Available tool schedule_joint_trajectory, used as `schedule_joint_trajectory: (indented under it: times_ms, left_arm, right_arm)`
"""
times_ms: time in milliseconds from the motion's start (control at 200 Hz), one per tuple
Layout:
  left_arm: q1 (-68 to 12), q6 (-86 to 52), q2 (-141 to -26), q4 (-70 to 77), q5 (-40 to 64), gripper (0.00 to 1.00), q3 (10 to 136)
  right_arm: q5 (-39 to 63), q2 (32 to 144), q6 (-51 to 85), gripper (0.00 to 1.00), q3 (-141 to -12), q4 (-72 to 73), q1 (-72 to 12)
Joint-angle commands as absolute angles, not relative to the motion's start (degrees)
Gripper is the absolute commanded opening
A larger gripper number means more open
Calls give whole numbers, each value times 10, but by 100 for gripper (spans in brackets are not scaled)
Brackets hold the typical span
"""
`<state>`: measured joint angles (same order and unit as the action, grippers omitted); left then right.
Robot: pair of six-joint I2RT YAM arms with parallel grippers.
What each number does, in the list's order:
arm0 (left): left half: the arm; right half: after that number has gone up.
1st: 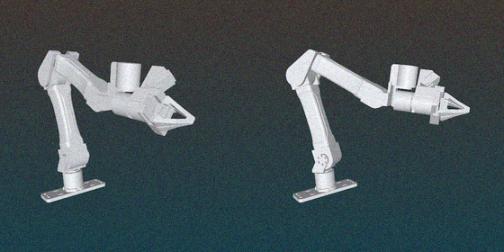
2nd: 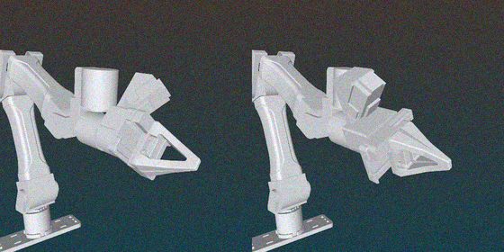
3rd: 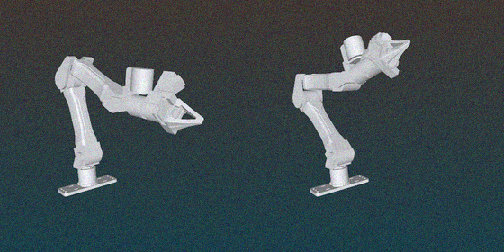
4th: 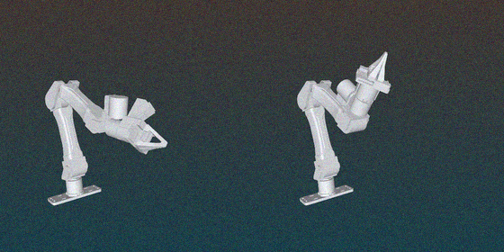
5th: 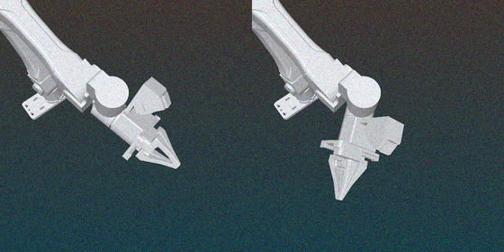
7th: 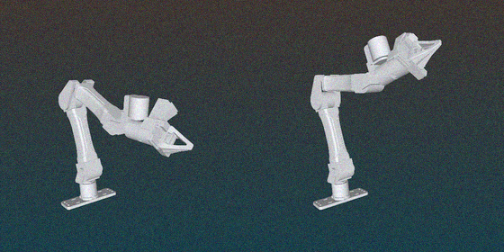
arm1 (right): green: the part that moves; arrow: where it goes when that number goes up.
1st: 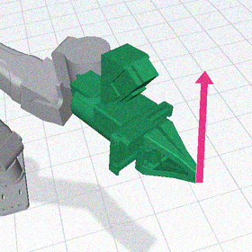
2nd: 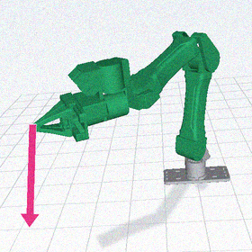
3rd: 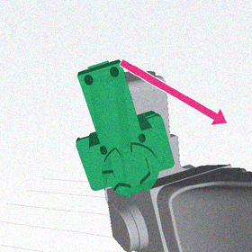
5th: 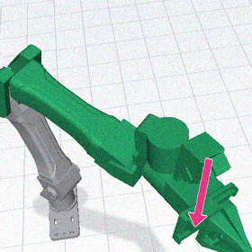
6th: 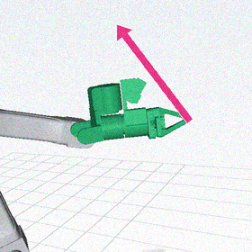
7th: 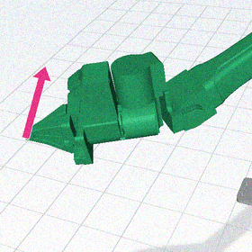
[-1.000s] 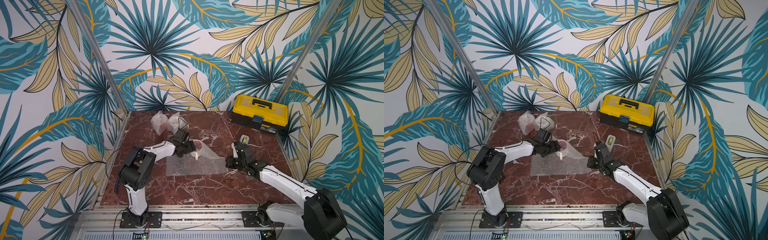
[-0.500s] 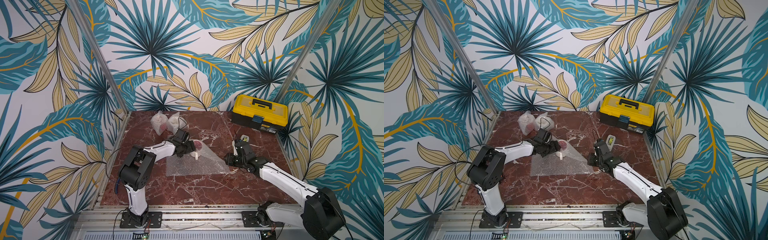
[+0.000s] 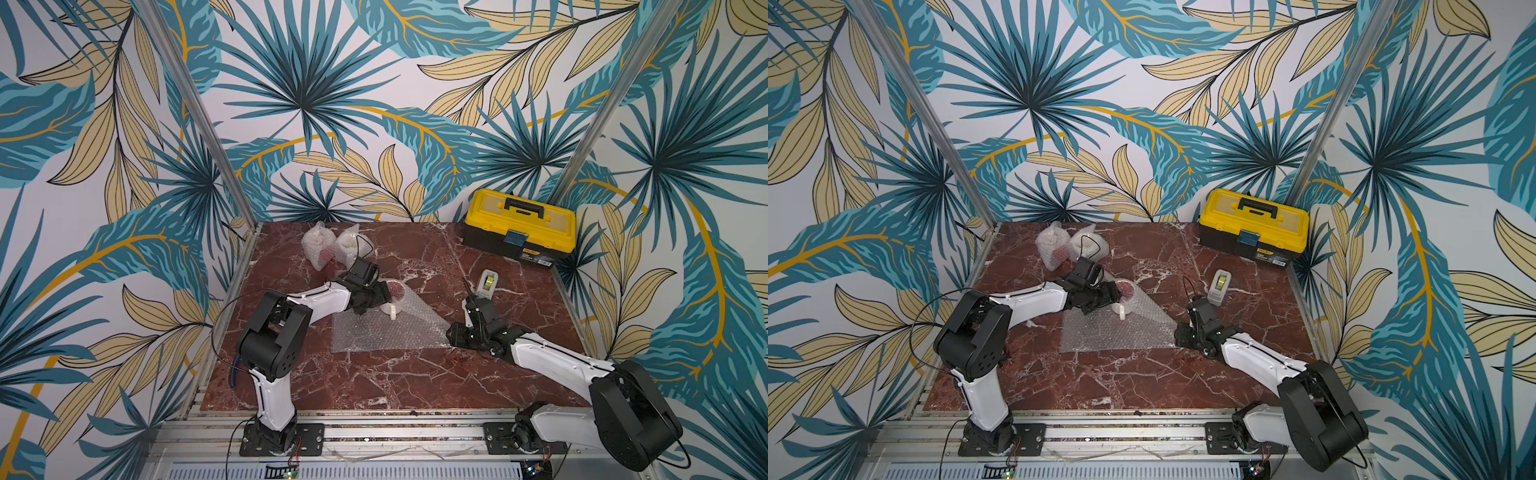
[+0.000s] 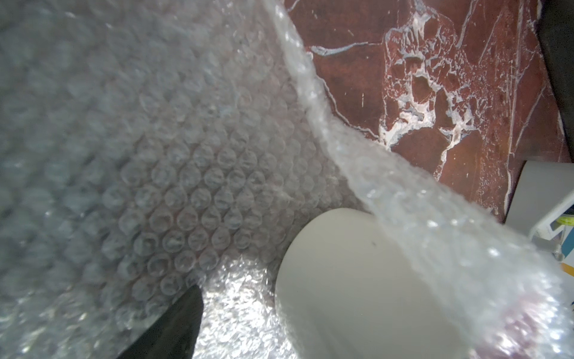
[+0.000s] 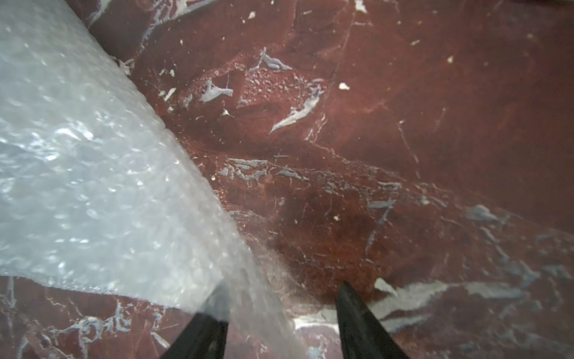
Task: Wrap mugs in bubble wrap
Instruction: Wrap the mug in bubble wrap.
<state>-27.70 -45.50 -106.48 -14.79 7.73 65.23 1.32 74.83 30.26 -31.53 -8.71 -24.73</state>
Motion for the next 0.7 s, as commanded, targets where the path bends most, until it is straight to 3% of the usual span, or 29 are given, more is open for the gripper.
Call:
schedule_joint_trajectory:
  times_ms: [0, 225, 360, 691]
  left_arm:
    - [-278, -447, -1079, -161, 74, 86, 659]
    - [-278, -447, -1081, -161, 73, 86, 657]
    - [-278, -448, -1085, -161, 76, 86, 659]
    - [-278, -448, -1088, -162, 76, 86, 662]
  right_arm:
    - [4, 763, 304, 47, -303, -54, -245]
    - [1, 763, 313, 21, -306, -57, -245]
    - [-6, 740, 311, 11, -318, -69, -245]
    - [-5, 740, 299, 7, -393, -69, -246]
